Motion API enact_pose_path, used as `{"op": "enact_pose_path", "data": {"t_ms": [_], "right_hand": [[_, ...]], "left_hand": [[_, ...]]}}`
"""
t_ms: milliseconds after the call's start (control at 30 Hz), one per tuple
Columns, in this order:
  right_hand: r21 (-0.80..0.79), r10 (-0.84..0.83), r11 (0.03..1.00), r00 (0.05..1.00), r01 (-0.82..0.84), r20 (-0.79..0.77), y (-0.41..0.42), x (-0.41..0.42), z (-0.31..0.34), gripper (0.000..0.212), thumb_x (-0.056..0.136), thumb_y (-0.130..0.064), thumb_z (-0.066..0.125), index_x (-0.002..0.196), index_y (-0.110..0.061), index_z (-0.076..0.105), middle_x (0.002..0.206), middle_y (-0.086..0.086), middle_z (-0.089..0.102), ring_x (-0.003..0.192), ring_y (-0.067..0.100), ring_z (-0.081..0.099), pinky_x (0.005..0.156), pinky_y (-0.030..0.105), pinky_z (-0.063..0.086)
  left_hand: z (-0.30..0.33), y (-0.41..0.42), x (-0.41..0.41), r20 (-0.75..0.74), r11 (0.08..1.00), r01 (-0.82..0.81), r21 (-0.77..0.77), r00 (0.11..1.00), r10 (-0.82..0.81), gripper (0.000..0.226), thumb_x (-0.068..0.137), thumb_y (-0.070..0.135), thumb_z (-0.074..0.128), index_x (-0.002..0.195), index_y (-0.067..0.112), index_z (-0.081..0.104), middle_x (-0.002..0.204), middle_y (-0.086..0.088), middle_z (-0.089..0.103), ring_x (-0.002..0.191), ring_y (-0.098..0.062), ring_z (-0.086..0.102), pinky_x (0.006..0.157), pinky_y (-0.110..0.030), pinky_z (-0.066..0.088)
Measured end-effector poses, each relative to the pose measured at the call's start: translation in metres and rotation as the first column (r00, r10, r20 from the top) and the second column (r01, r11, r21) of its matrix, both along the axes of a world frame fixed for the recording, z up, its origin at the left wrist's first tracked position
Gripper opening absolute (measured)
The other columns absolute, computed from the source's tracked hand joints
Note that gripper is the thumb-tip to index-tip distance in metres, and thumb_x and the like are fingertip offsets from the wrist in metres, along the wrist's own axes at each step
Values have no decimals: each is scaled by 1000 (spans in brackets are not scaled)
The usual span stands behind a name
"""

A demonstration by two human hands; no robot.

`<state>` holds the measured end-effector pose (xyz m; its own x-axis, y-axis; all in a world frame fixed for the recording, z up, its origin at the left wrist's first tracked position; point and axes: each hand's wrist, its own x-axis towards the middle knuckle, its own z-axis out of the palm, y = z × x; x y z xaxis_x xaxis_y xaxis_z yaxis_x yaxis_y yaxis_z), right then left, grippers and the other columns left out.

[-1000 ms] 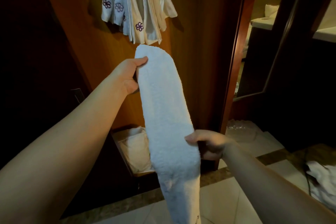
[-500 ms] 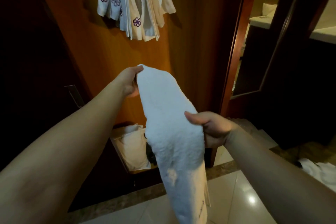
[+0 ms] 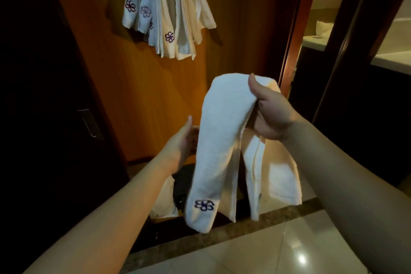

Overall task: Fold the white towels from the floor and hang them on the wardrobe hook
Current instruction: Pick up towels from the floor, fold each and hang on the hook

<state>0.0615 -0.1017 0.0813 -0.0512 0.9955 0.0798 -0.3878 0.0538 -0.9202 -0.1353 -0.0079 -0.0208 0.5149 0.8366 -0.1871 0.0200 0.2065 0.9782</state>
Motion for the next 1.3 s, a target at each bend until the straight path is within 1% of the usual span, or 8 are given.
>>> {"op": "enact_pose_path", "data": {"t_ms": [100,200,500,633,800,933,1100,1300], "right_hand": [[34,-101,995,991,98,90,5,0,9,49,98,-59,44,129,-24,58,119,-1,74,109,17,71,78,38,62],[70,-158,986,980,151,122,10,-4,20,42,96,-60,47,124,-28,55,109,-4,76,101,14,73,66,33,62],[122,-319,945,940,305,121,22,-18,49,30,101,-55,45,107,-28,59,102,-2,75,94,17,73,62,35,60],[135,-341,934,937,329,78,25,-18,51,32,101,-55,46,106,-27,61,96,-4,78,88,16,75,59,36,60],[126,-425,896,904,426,-35,28,-7,47,32,99,-53,53,110,-23,58,94,-2,78,84,17,76,56,37,60],[82,-478,867,867,491,-141,31,10,45,30,95,-52,60,107,-24,55,90,-4,78,82,18,76,58,39,60],[-2,-544,831,812,557,-212,38,27,43,40,95,-48,63,121,-21,51,117,8,69,103,28,70,62,45,61],[-105,-568,815,750,570,-339,47,43,32,47,95,-43,66,130,-17,49,115,8,71,98,29,73,64,45,60]], "left_hand": [[-2,-25,2,8,931,-101,351,995,104,78,78,87,46,143,45,43,144,18,52,135,-5,47,109,-40,39],[-5,-48,10,32,843,-112,526,993,113,73,82,68,61,146,59,27,153,28,35,141,-1,36,108,-38,39],[0,-55,39,-162,571,-199,797,840,518,79,89,36,65,149,43,14,147,6,48,124,-16,57,89,-41,59],[-12,-44,39,-192,407,-132,904,724,662,78,82,27,76,146,24,32,134,0,61,118,-18,62,93,-42,57],[-43,-23,3,-353,507,-119,853,584,731,26,87,14,69,109,25,62,80,15,58,69,-6,62,51,-20,47],[-57,-8,-39,-368,606,-250,755,602,708,12,94,23,64,105,28,65,86,12,66,73,-8,62,55,-27,50],[-38,-1,-82,-46,687,-553,472,762,646,25,90,10,66,88,36,68,87,8,71,83,-13,67,58,-20,46],[9,0,-125,295,718,-575,393,818,493,32,81,3,67,82,34,75,86,8,73,90,-18,66,77,-31,48]]}}
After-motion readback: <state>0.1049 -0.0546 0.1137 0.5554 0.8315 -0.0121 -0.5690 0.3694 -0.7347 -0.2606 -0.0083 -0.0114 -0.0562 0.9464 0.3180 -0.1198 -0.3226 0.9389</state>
